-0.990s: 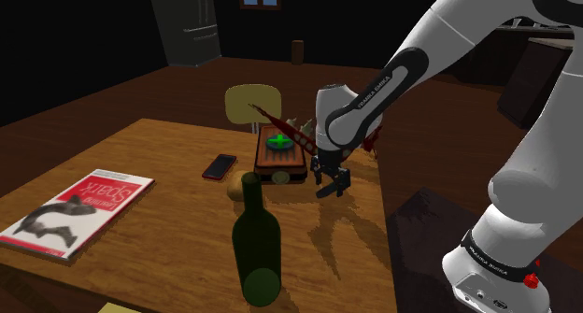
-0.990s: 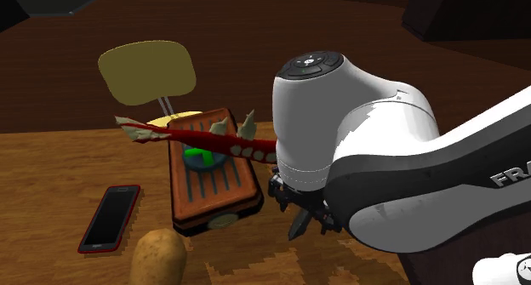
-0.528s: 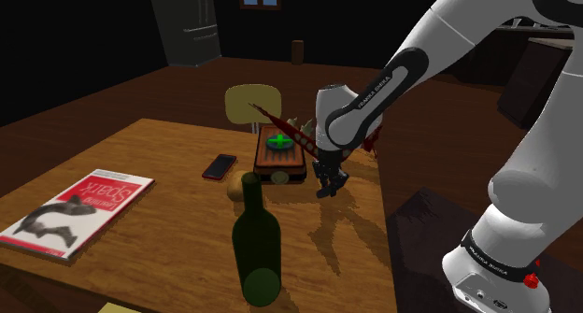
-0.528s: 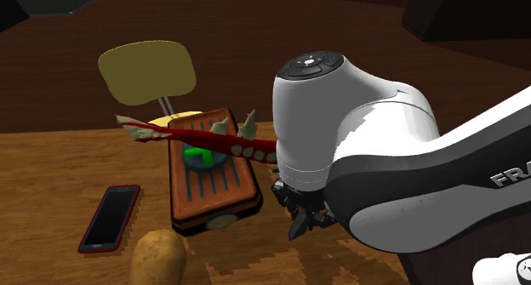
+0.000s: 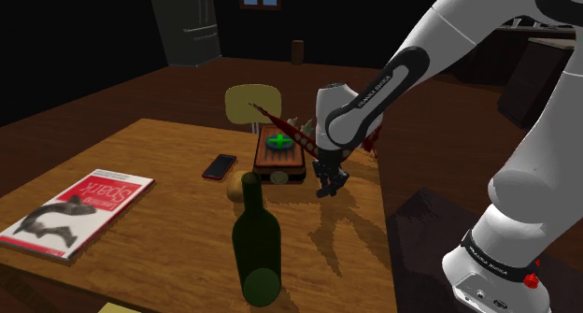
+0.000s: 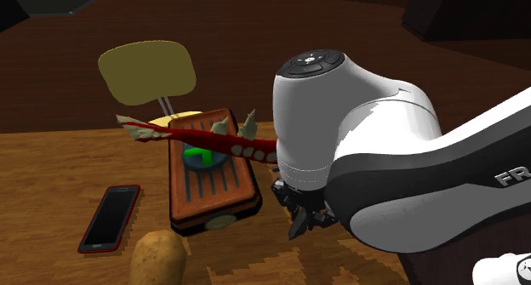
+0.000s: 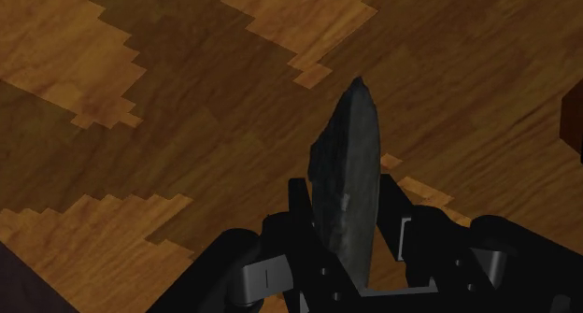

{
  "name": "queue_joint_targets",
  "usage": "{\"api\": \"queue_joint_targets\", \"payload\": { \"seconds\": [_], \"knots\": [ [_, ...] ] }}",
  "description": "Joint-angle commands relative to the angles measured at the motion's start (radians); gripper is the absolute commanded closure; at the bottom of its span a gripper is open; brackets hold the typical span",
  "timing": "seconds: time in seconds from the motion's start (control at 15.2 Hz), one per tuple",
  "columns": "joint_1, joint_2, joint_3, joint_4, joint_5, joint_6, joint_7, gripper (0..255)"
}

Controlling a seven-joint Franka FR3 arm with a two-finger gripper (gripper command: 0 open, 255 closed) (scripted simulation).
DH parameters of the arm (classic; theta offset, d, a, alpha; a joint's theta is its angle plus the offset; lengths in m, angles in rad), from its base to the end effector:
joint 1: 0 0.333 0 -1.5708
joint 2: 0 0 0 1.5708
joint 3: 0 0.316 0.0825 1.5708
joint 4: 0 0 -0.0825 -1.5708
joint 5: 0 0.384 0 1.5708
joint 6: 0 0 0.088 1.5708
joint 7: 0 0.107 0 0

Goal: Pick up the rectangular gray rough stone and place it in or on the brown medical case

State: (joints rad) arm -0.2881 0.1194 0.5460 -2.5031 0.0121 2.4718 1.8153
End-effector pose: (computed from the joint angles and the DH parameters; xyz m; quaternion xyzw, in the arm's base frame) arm 0.4382 0.1204 0.2334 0.7067 -0.7036 -0.0636 0.0399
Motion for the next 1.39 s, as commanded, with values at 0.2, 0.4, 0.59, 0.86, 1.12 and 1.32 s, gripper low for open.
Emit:
{"api": "queue_joint_targets", "payload": {
  "seconds": [0.2, 0.4, 0.59, 0.86, 1.12, 1.32],
  "knots": [
    [-0.006, -0.067, 0.012, 0.008, 0.051, -0.066, -0.034, 255],
    [-0.008, -0.109, 0.015, 0.015, 0.08, -0.11, -0.054, 255],
    [-0.008, -0.15, 0.015, 0.025, 0.105, -0.156, -0.071, 255],
    [-0.006, -0.2, 0.011, 0.041, 0.133, -0.216, -0.089, 255],
    [-0.004, -0.245, 0.005, 0.06, 0.153, -0.277, -0.104, 255],
    [-0.002, -0.276, -0.001, 0.077, 0.166, -0.323, -0.113, 255]
  ]
}}
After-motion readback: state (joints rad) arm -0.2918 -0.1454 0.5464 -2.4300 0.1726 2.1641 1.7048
